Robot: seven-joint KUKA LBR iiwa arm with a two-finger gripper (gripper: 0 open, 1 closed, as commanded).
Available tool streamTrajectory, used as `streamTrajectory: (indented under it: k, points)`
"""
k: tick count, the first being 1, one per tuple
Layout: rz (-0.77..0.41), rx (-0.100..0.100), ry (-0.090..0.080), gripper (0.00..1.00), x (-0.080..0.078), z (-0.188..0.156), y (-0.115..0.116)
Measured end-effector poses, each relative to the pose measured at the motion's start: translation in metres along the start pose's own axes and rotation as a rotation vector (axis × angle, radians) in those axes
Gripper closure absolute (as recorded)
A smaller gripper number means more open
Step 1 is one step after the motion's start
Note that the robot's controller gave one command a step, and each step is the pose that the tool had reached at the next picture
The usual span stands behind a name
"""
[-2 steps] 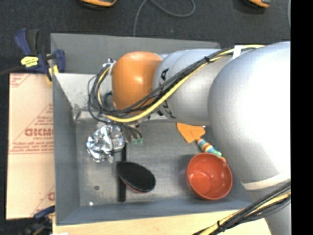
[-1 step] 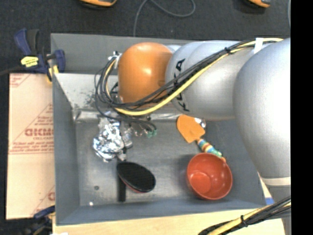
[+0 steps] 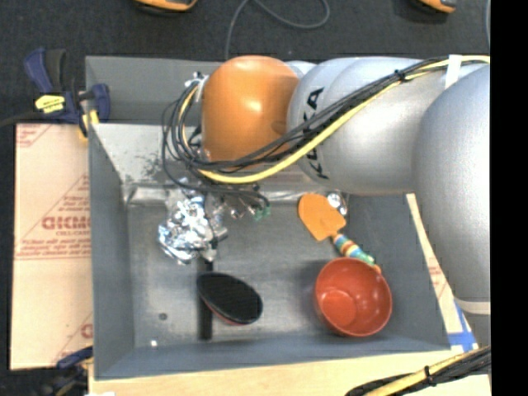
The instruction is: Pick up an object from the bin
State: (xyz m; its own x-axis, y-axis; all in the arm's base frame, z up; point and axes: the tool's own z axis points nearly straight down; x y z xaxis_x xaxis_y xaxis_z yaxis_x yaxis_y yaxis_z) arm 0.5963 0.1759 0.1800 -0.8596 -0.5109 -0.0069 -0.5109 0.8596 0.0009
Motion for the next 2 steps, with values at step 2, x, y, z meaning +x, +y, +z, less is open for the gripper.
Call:
streamTrajectory:
  k: [2]
  points:
    - [0.007, 0.003, -0.005, 1.0, 0.038, 0.06, -0.061]
